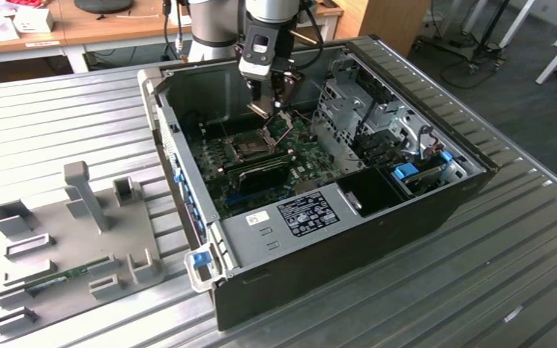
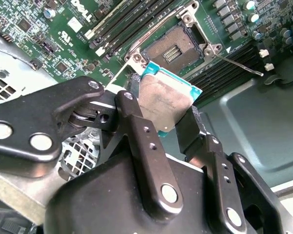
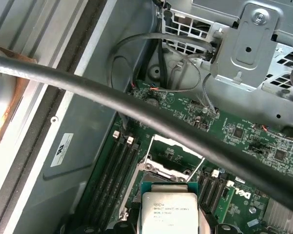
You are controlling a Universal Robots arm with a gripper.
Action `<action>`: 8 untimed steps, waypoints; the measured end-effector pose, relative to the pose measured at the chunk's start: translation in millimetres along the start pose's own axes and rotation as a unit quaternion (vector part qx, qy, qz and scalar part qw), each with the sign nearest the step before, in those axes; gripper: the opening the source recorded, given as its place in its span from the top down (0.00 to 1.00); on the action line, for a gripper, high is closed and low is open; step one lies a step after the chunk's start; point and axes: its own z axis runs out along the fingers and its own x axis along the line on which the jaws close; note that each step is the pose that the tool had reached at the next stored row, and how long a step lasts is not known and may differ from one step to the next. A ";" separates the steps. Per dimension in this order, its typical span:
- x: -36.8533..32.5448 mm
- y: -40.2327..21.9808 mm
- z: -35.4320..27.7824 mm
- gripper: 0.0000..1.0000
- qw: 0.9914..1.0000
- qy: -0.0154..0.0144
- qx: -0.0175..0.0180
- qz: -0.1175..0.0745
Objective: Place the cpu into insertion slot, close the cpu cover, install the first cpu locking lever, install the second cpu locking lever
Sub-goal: 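Place the cpu into insertion slot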
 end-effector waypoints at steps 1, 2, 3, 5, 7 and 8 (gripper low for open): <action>0.0 0.0 0.2 0.46 1.000 0.000 0.000 0.005; 0.0 0.0 0.4 0.46 1.000 -0.001 0.000 0.010; 0.0 -0.2 0.7 0.46 1.000 -0.001 0.000 0.015; 0.2 -0.8 1.2 0.46 1.000 -0.002 0.000 0.026; 0.4 -1.5 1.6 0.46 0.999 -0.003 -0.001 0.037; 0.5 -1.8 1.9 0.46 0.999 -0.004 -0.001 0.043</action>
